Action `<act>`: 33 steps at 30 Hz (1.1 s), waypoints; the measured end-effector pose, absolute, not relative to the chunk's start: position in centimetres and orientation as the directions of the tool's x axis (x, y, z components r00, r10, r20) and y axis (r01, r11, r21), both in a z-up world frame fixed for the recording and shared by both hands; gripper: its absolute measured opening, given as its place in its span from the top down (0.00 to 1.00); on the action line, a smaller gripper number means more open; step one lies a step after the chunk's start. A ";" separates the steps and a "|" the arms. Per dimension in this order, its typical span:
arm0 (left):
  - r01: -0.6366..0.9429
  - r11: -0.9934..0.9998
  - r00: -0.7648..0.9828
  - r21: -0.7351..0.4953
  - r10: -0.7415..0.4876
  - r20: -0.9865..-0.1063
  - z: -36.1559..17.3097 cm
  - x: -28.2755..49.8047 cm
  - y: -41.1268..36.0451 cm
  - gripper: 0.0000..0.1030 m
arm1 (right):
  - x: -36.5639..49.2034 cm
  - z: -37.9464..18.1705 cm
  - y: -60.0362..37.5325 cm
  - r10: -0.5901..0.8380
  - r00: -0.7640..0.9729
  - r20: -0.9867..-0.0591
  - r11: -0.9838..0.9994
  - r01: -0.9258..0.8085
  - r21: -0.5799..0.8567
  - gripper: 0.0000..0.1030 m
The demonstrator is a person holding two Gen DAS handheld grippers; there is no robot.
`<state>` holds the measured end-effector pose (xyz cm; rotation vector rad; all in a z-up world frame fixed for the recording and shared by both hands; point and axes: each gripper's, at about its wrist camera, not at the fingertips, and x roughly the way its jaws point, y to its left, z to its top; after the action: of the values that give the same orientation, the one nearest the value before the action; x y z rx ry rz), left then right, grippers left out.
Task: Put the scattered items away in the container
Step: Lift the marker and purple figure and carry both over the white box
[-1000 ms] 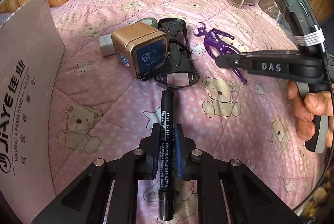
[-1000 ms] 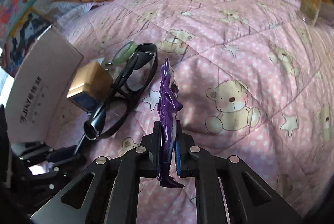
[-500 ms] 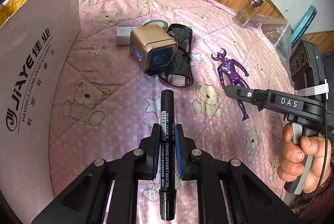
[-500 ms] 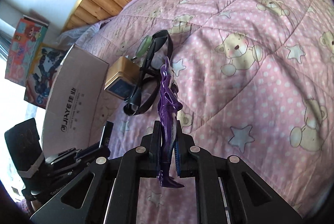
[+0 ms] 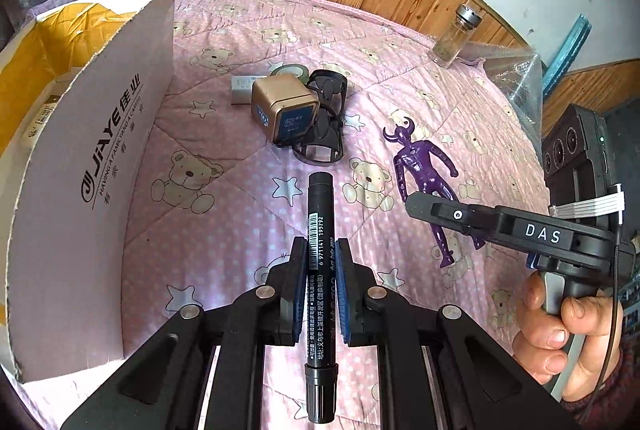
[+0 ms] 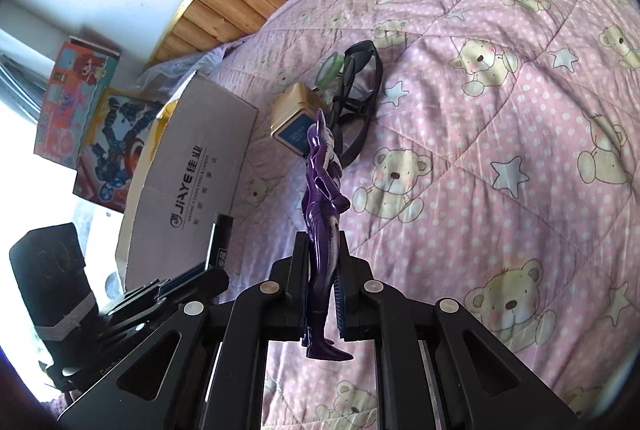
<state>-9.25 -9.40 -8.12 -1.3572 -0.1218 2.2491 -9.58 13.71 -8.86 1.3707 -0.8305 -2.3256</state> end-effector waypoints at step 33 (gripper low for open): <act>-0.378 -0.870 -0.519 -0.316 0.482 -0.706 -0.8 -0.4 -14.1 0.86 | 1.4 -2.8 6.4 -0.507 -0.549 -0.665 -0.817 0.060 0.574 0.89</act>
<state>-0.42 -14.06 -0.84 -1.1541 -0.1668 2.3706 1.41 6.35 -2.79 1.2635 -0.7152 -2.3982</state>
